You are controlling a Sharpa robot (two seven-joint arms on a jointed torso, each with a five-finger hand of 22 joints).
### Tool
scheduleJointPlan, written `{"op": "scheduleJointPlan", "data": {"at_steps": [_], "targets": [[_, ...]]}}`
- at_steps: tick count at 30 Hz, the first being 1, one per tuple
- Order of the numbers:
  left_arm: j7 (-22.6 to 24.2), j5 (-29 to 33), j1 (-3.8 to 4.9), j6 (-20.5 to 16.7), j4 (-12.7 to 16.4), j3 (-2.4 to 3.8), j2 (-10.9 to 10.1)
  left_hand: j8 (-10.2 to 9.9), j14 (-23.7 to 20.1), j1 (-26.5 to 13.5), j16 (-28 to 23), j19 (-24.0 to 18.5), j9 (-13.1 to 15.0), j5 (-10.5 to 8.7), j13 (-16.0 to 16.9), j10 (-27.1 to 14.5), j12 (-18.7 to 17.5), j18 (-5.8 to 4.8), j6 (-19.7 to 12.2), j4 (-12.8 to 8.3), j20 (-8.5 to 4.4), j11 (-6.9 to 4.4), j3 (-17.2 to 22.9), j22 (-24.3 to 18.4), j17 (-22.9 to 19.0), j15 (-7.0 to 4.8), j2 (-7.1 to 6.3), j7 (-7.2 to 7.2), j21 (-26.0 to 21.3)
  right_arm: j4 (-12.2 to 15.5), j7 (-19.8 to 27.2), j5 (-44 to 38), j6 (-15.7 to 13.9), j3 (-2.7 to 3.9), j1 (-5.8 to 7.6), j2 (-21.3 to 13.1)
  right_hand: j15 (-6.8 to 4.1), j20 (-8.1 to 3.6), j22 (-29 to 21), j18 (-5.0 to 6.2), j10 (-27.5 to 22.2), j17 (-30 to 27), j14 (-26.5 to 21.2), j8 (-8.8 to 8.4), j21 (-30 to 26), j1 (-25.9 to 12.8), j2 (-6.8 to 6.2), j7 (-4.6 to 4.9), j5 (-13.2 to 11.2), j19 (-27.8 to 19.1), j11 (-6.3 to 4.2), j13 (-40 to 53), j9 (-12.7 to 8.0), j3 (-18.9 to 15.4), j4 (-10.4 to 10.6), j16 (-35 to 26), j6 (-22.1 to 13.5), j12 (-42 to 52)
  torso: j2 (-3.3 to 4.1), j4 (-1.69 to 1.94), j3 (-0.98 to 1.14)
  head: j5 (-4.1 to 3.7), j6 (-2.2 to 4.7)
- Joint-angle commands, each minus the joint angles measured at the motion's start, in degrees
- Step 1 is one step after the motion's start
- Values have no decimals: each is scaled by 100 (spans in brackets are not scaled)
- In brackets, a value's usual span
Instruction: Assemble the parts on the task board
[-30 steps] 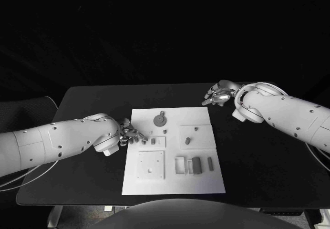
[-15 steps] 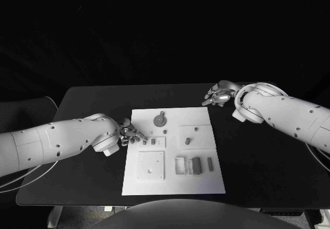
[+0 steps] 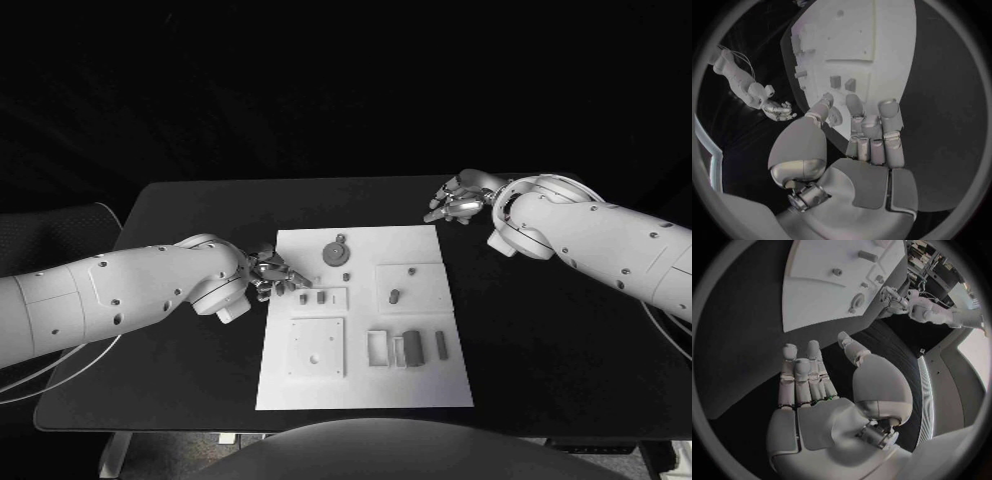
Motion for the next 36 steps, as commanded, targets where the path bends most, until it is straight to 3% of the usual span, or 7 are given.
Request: {"op": "scheduleJointPlan", "data": {"at_steps": [1, 9, 19, 22, 25, 27, 36], "targets": [[294, 108, 11, -81, 15, 15, -25, -32, -56, 92, -36, -43, -13, -2, -9, -72, -17, 155, -58, -53, -7, 11, 23, 42, -8, -1, 68, 9, -26, 7, 48, -6, 56, 1, -3, -3, -51, -10, 85, 47, -10, -10, -4, -30, -27, -48, 6, 34, 26, -42, 12, -9, -6, -2, 33, 10, -4, 34, -1, -1, 3, 0, 16], [1123, 47, 34, -385, -135, 117, -89, -320, -351, 660, -360, -373, -203, 9, -142, -477, -282, 74, -447, -324, 85, 204, 448, -38, -185, 181, 431, 207, -299, 132, 269, 78, -240, 1, -3, -21, -61, -20, 87, 47, 3, -10, 8, -6, -19, 41, 47, 23, 26, -29, 1, -7, 2, 11, -44, 16, 31, 50, -1, -1, 1, 9, 82], [2161, 3, 50, -927, -309, 196, -31, -1075, -1000, 1061, -1289, -1051, -522, 15, -829, -834, -1875, 65, -555, -581, 535, 664, 1058, -306, -626, 654, 579, 552, -944, 322, 429, 119, -442, -1, -16, -38, -73, -16, 75, 47, -7, -37, 10, 33, -39, 140, 133, 9, 25, -31, -11, -38, 17, 3, -207, -25, 86, 30, 0, 5, -2, 6, 145], [2357, -517, 83, -945, -327, 198, 27, -1251, -1262, 1198, -1862, -1384, -552, 15, -1022, -1074, -2360, 22, -661, -630, 731, 869, 1156, -576, -885, 860, 522, 601, -1370, 305, 432, 119, -444, -1, -22, -40, -73, -13, 73, 47, -7, -41, 10, 34, -43, 133, 137, 9, 25, -31, -10, -43, 18, -3, -213, -33, 87, 26, 0, -1, -1, 2, 160], [2493, -1446, 101, -933, -320, 201, 86, -1422, -1178, 1549, -2117, -1351, -554, 6, -1202, -1163, -2764, 93, -763, -653, 858, 988, 1148, -724, -956, 976, 383, 595, -1542, 278, 438, 121, -440, -1, -23, -47, -73, -10, 71, 47, -5, -45, 11, 34, -46, 120, 139, 9, 25, -30, -10, -48, 18, -10, -215, -39, 86, 23, 2, -5, -2, 0, 167], [2621, -2447, 110, -916, -304, 204, 164, -1552, -1128, 1850, -2150, -1306, -594, 9, -1261, -1161, -2900, 123, -910, -651, 871, 1002, 1234, -745, -935, 986, 251, 578, -1565, 250, 454, 126, -444, -1, -23, -47, -73, -9, 71, 47, -5, -46, 12, 34, -47, 115, 137, 10, 25, -29, -10, -50, 17, -13, -216, -41, 86, 22, 2, -6, 1, 16, 182], [2714, -3764, 167, -836, -293, 199, 494, -1587, -829, 1887, -1921, -952, -580, -5, -1297, -947, -3040, 166, -831, -576, 763, 823, 1139, -627, -693, 816, -17, 465, -1377, 204, 460, 133, -422, -1, -24, -40, -73, -9, 70, 47, -3, -48, 14, 33, -48, 116, 138, 10, 26, -28, -10, -53, 17, -14, -222, -44, 84, 21, 4, -11, 5, -2, 207]]}}
